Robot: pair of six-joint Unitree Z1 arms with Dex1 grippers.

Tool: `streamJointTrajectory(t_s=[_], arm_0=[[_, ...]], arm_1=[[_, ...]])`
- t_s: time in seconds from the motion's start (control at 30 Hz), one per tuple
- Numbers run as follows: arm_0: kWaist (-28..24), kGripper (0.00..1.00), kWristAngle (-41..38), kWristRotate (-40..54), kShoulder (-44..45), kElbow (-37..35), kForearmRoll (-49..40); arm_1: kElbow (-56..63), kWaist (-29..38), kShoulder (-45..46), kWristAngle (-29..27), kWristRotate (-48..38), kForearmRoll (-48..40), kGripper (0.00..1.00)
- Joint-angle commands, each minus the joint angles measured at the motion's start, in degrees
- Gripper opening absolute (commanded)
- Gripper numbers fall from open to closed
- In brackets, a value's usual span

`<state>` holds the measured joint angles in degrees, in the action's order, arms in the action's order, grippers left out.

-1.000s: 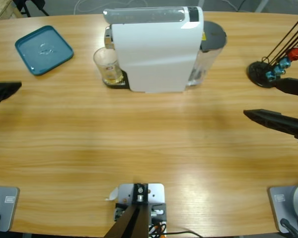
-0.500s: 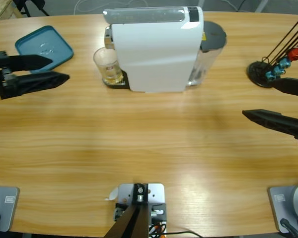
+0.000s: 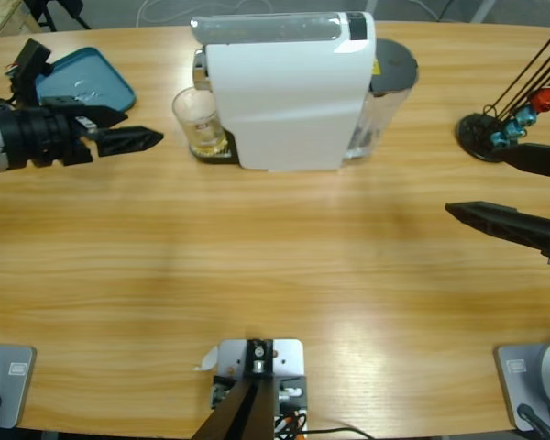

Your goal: Pour coffee

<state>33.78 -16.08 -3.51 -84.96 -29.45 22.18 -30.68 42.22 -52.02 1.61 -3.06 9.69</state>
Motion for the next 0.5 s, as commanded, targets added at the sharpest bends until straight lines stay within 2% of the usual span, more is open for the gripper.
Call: streamJointTrajectory(t_s=[0.03,0.13,0.5], arm_0=[[1.7,0.929,2.1,-0.3,-4.6,0.0,3.7],[3.7,0.931,4.0,-0.4,-5.3,-0.1,4.0],[5.0,0.931,4.0,-0.4,-11.7,0.1,11.7]], arm_1=[[2.0,0.6,-1.3,0.8,0.6,-0.6,0.913],[2.0,0.6,-1.4,0.8,0.7,-0.6,0.913],[2.1,0.6,-1.3,0.8,0.7,-0.7,0.913]])
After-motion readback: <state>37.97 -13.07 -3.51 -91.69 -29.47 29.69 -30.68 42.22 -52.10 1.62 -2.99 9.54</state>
